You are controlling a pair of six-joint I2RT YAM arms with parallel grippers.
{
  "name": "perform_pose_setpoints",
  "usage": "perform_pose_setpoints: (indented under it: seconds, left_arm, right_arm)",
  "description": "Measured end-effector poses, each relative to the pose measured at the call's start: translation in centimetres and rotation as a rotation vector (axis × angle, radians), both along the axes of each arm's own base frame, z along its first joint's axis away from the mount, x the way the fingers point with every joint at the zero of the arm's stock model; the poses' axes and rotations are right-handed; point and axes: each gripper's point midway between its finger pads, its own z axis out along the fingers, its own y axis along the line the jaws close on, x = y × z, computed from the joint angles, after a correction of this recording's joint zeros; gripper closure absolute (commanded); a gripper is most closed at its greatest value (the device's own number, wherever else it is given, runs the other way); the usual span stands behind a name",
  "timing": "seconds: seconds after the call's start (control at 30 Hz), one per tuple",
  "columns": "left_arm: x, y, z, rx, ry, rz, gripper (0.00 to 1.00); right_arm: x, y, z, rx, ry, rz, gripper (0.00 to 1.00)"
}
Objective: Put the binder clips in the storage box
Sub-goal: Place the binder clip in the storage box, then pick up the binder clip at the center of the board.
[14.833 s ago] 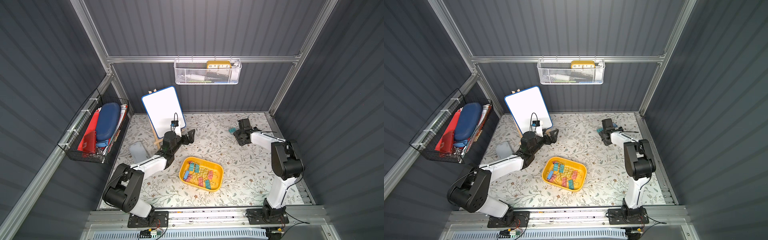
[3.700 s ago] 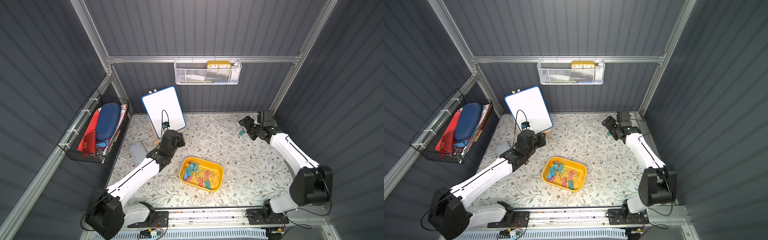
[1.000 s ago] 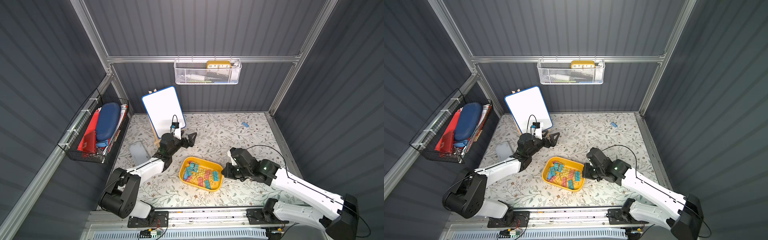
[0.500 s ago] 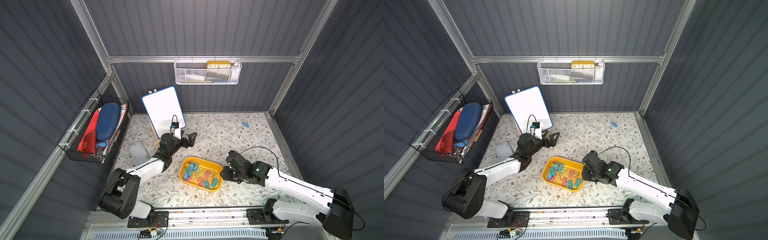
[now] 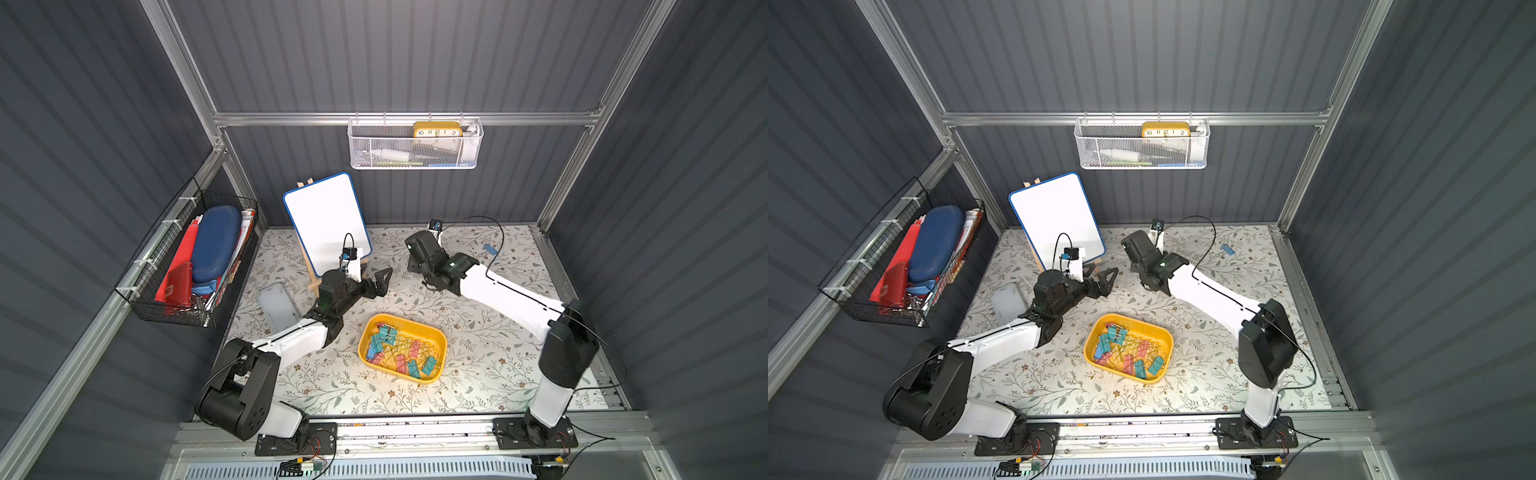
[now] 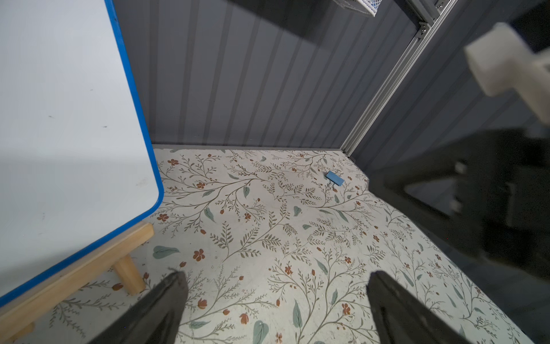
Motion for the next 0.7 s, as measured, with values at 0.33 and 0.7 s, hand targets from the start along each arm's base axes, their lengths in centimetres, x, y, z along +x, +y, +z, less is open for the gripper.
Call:
perform_pose_setpoints:
  seconds: [0.33,0.7]
  left_arm:
    - [-0.4,0.1,0.2,-0.004,-0.008,-0.001,0.01]
    - [-0.3,0.0,-0.1,-0.006,-0.001,-0.008,0.01]
  right_arm:
    - [11.4,-13.9,-8.5,0.342,0.066,-0.413,0.53]
    - [14.9,-21.4,-12.9,0.778,0.053,-0.653,0.35]
